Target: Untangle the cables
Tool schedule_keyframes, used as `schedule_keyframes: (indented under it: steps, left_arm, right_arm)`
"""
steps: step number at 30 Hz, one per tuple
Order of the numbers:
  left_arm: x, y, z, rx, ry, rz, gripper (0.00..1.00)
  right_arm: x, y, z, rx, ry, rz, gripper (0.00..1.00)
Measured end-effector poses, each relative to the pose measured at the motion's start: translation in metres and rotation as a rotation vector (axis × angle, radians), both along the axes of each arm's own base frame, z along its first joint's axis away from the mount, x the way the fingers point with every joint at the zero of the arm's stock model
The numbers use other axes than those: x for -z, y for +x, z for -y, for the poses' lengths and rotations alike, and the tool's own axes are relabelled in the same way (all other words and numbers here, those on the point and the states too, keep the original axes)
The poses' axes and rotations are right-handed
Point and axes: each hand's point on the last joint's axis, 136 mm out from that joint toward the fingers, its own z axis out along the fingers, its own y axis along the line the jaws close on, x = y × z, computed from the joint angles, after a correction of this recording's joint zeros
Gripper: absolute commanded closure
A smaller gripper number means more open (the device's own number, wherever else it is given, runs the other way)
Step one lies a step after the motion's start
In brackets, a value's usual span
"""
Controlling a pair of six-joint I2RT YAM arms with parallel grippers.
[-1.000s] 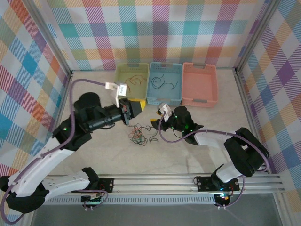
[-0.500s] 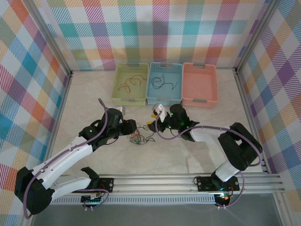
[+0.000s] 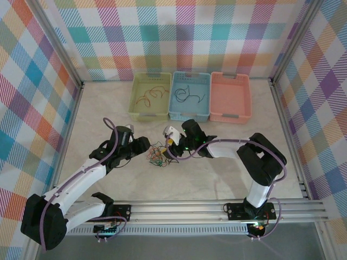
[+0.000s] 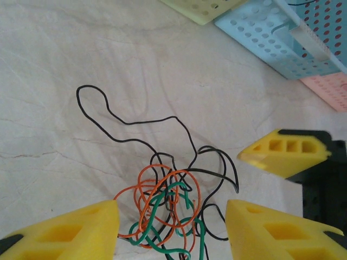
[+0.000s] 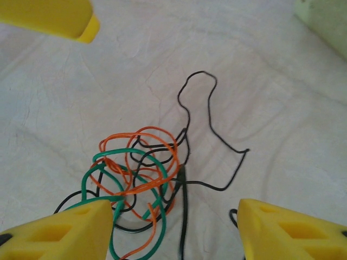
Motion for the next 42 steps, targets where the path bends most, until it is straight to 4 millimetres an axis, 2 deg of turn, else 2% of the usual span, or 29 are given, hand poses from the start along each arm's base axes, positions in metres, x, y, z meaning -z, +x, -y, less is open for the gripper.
schedule_keyframes:
  steps: [6, 9, 11, 12, 16, 20, 25, 29, 36, 42]
  left_arm:
    - [0.004, 0.0, 0.003, 0.011, -0.023, 0.006, 0.45]
    - [0.005, -0.001, 0.004, 0.02, -0.03, 0.0, 0.45]
    - [0.004, -0.001, 0.005, 0.024, -0.035, 0.003, 0.45]
    - [0.004, -0.001, 0.006, 0.024, -0.036, 0.004, 0.45]
    - [0.003, 0.0, 0.007, 0.027, -0.042, 0.009, 0.38]
    - [0.0, 0.001, 0.01, 0.036, -0.06, 0.017, 0.28]
    - [0.0, 0.0, 0.013, 0.049, -0.078, 0.019, 0.22]
    - [0.008, -0.003, 0.019, 0.068, -0.106, -0.019, 0.17]
    - [0.017, -0.007, 0.032, 0.103, -0.167, -0.06, 0.14]
    - [0.028, -0.01, 0.042, 0.128, -0.219, -0.112, 0.16]
  right_arm:
    - [0.01, 0.0, -0.002, -0.01, -0.056, 0.008, 0.59]
    - [0.014, 0.002, -0.001, -0.006, -0.077, 0.01, 0.77]
    - [0.015, 0.002, 0.001, -0.01, -0.089, 0.02, 0.95]
    - [0.016, 0.002, 0.001, -0.009, -0.092, 0.02, 1.0]
    - [0.013, -0.001, 0.009, 0.013, -0.083, 0.064, 1.0]
    - [-0.004, -0.011, 0.025, 0.042, -0.033, 0.142, 1.0]
    - [-0.027, -0.008, 0.032, 0.083, 0.043, 0.245, 1.0]
    - [-0.033, -0.004, 0.033, 0.106, 0.067, 0.283, 1.0]
    - [-0.04, 0.0, 0.032, 0.125, 0.092, 0.319, 1.0]
    - [-0.041, 0.001, 0.034, 0.137, 0.091, 0.326, 1.0]
